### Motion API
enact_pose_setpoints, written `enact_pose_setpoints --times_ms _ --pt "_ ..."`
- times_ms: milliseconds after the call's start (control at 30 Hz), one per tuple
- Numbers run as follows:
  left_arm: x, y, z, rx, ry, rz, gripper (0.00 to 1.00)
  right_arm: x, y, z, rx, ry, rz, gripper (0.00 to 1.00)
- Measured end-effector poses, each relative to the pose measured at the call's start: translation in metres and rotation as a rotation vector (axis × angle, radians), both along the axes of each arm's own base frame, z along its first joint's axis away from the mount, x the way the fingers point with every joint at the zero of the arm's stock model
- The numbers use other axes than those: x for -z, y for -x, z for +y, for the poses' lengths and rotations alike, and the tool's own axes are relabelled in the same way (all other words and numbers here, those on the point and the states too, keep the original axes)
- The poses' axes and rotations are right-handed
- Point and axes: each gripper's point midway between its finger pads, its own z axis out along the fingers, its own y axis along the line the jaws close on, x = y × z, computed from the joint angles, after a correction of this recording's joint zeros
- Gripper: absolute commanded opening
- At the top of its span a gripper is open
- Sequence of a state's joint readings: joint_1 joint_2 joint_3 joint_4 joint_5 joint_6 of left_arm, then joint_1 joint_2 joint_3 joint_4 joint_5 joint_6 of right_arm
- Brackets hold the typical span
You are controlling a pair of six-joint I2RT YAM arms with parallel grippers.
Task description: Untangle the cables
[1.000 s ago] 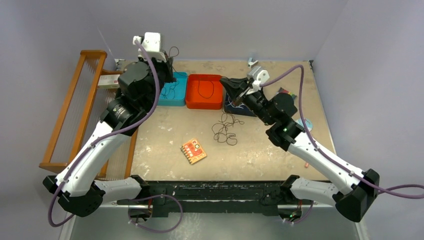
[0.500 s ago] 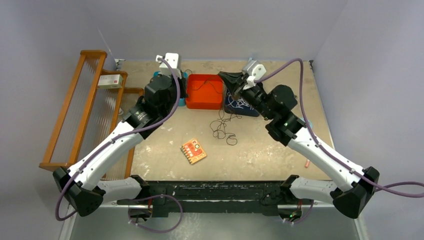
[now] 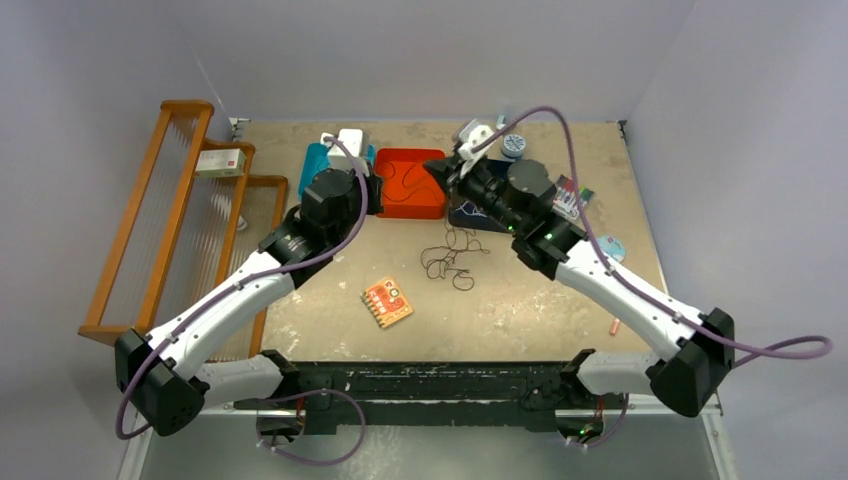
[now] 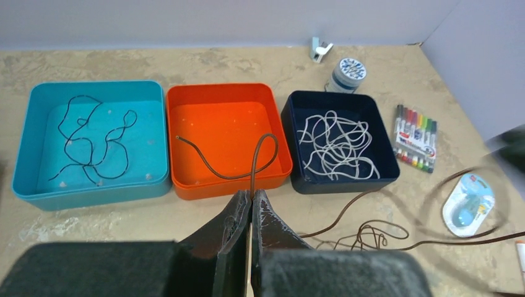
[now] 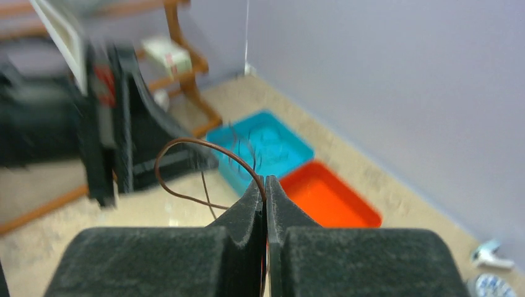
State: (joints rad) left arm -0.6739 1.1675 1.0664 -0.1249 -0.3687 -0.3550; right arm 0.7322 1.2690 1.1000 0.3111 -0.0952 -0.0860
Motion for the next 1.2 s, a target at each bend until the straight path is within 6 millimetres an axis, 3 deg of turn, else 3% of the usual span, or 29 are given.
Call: enact_pose_setpoints --times_ms 133,200,233,367,533,600,667,767,1000,1200 --pt "-0.016 0.002 0.002 0.005 0.038 -0.045 0.0 -0.083 0.013 -0.011 -0.003 -0.126 -0.14 0.0" --pt "-0.02 0.003 0.004 0.006 0.057 -0.065 0.0 -0.105 0.022 -0.018 -0.006 -0.174 -0.187 0.0" --pt "-0.02 0.004 0.005 0.008 0.061 -0.069 0.0 -0.106 0.022 -0.018 -0.007 -0.183 -0.192 0.0" --pt "-0.015 0.004 0.003 0.033 0.075 -0.071 0.0 -0.076 0.011 -0.004 -0.018 -0.168 -0.139 0.0" --pt "-0.006 0.01 -0.006 0.101 0.088 -0.068 0.03 0.041 -0.01 0.023 -0.041 -0.018 0.101 0.0" --pt "-0.006 0.014 -0.009 0.126 0.097 -0.075 0.05 0.063 -0.01 0.025 -0.045 0.015 0.153 0.0" --pt "-0.008 0.016 -0.01 0.142 0.106 -0.084 0.07 0.066 -0.009 0.025 -0.044 0.019 0.164 0.0" --pt "-0.009 0.018 -0.011 0.151 0.115 -0.091 0.14 0.056 -0.007 0.022 -0.041 0.002 0.145 0.0" --pt "-0.001 0.019 -0.014 0.165 0.14 -0.078 0.19 0.041 -0.009 0.011 0.0 -0.021 0.117 0.0" --pt "-0.007 0.019 -0.016 0.166 0.172 -0.09 0.35 0.033 -0.017 -0.004 0.067 -0.031 0.106 0.0"
